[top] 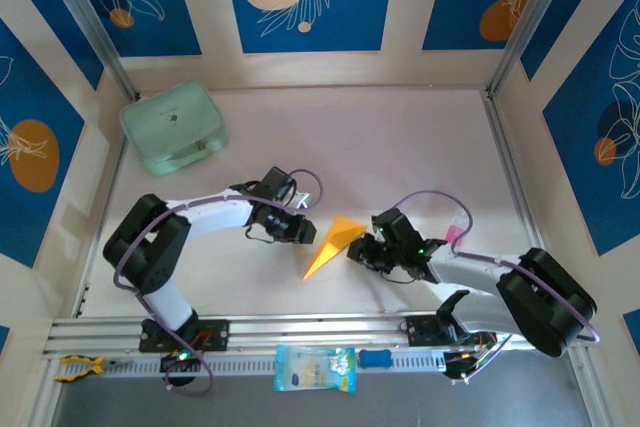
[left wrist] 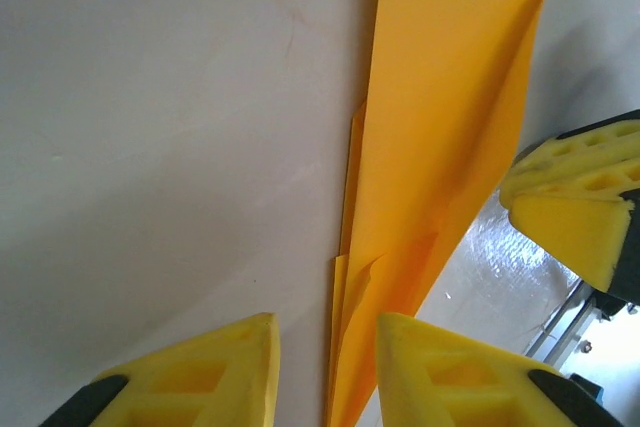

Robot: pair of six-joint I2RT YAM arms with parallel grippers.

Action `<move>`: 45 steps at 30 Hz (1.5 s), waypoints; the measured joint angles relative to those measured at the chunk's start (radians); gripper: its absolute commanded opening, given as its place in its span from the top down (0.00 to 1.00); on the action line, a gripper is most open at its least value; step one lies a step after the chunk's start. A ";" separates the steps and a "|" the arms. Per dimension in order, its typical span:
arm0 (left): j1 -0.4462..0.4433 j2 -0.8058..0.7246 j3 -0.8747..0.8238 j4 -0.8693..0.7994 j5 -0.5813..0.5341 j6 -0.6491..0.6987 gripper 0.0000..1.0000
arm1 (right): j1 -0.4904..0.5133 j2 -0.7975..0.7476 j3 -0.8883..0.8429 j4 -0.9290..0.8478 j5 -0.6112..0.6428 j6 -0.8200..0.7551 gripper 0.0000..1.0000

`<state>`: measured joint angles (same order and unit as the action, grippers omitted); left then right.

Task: Fold a paper plane with a square sheet of paper (pick it up from the middle)
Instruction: Fold the wing for the fifth time at the center of the table, then move the paper plane to the center of the table.

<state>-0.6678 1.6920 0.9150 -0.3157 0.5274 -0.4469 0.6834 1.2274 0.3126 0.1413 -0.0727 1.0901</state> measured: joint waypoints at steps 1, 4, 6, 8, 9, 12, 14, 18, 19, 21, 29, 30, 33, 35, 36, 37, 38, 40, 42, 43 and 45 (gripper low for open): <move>0.000 0.007 -0.002 0.003 0.008 0.000 0.69 | 0.000 0.012 0.005 0.008 -0.007 -0.001 0.78; 0.000 0.022 -0.004 0.013 0.026 0.000 0.69 | 0.003 0.051 0.011 0.034 -0.027 -0.001 0.78; 0.000 0.034 -0.004 0.022 0.042 0.000 0.70 | 0.005 0.080 0.018 0.048 -0.042 -0.005 0.78; 0.000 0.050 -0.004 0.026 0.056 0.000 0.69 | 0.005 0.106 0.030 0.055 -0.055 -0.008 0.79; 0.000 0.059 -0.004 0.028 0.063 0.000 0.69 | 0.005 0.116 0.037 0.060 -0.060 -0.009 0.79; 0.000 0.078 -0.004 0.033 0.084 0.000 0.69 | 0.010 0.139 0.050 0.079 -0.068 -0.010 0.79; 0.000 0.085 -0.004 0.037 0.099 0.000 0.69 | 0.010 0.149 0.052 0.086 -0.072 -0.012 0.79; 0.000 0.098 -0.004 0.044 0.121 0.000 0.73 | 0.010 0.158 0.052 0.092 -0.081 -0.012 0.82; 0.000 0.099 -0.004 0.045 0.126 0.000 0.74 | 0.010 0.159 0.052 0.095 -0.083 -0.012 0.82; 0.001 0.105 -0.004 0.048 0.135 0.000 0.75 | 0.010 0.164 0.052 0.102 -0.088 -0.014 0.83; 0.002 0.112 -0.004 0.050 0.153 0.000 0.73 | 0.010 0.166 0.052 0.114 -0.094 -0.016 0.84; 0.000 0.112 -0.004 0.051 0.153 0.000 0.73 | 0.010 0.166 0.052 0.117 -0.097 -0.016 0.84; -0.009 0.112 -0.004 0.051 0.157 0.000 0.72 | 0.010 0.166 0.052 0.124 -0.100 -0.016 0.84; -0.017 0.112 -0.004 0.051 0.158 0.000 0.72 | 0.010 0.166 0.052 0.128 -0.101 -0.016 0.84; -0.020 0.112 -0.004 0.051 0.160 0.000 0.72 | 0.010 0.166 0.052 0.129 -0.103 -0.016 0.84; -0.024 0.112 -0.004 0.051 0.161 0.000 0.72 | 0.010 0.166 0.052 0.129 -0.104 -0.016 0.84; -0.027 0.112 -0.004 0.051 0.161 0.000 0.72 | 0.010 0.166 0.052 0.129 -0.105 -0.016 0.84; -0.034 0.112 -0.004 0.051 0.164 0.000 0.72 | 0.010 0.166 0.052 0.130 -0.106 -0.016 0.84; -0.038 0.112 -0.004 0.051 0.165 0.000 0.72 | 0.010 0.166 0.052 0.133 -0.111 -0.016 0.84; -0.040 0.112 -0.004 0.051 0.167 0.000 0.71 | 0.010 0.166 0.052 0.134 -0.112 -0.016 0.84; -0.044 0.112 -0.004 0.052 0.172 -0.001 0.71 | 0.009 0.171 0.052 0.137 -0.114 -0.015 0.84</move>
<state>-0.7120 1.8042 0.9112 -0.2634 0.6994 -0.4477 0.6922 1.3987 0.3649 0.2783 -0.1871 1.0748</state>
